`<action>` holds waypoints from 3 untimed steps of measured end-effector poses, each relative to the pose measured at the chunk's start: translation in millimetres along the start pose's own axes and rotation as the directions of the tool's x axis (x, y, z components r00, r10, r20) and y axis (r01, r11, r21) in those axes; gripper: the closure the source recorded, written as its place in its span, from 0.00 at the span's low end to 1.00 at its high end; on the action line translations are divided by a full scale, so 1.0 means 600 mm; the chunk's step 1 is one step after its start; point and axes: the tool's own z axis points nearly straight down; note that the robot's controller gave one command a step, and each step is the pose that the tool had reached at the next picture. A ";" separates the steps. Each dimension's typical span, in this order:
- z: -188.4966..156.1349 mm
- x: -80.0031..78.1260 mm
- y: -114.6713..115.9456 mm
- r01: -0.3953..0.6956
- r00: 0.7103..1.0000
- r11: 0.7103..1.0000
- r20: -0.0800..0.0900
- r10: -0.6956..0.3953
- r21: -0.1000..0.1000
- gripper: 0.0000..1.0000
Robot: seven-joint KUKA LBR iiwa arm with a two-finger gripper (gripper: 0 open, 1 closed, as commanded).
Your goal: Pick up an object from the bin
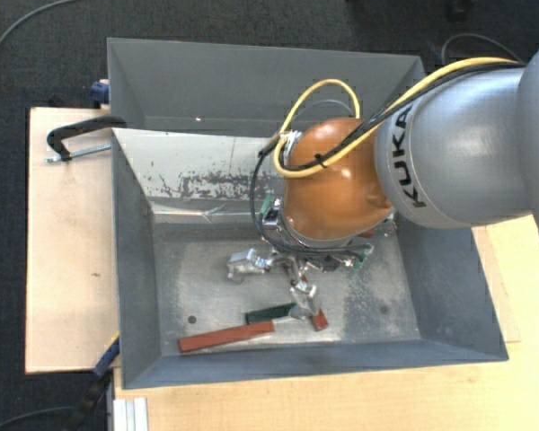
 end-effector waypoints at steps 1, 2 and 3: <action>0.029 -0.040 0.086 0.293 0.956 0.956 0.002 -0.293 -0.004 0.00; 0.050 -0.006 0.044 0.266 0.964 0.964 0.000 -0.266 -0.002 0.00; 0.020 0.075 -0.043 0.152 0.988 0.988 0.004 -0.152 0.005 0.00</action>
Offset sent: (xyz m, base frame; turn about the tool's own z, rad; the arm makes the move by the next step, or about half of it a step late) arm -0.0290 0.0451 -0.0178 -0.2954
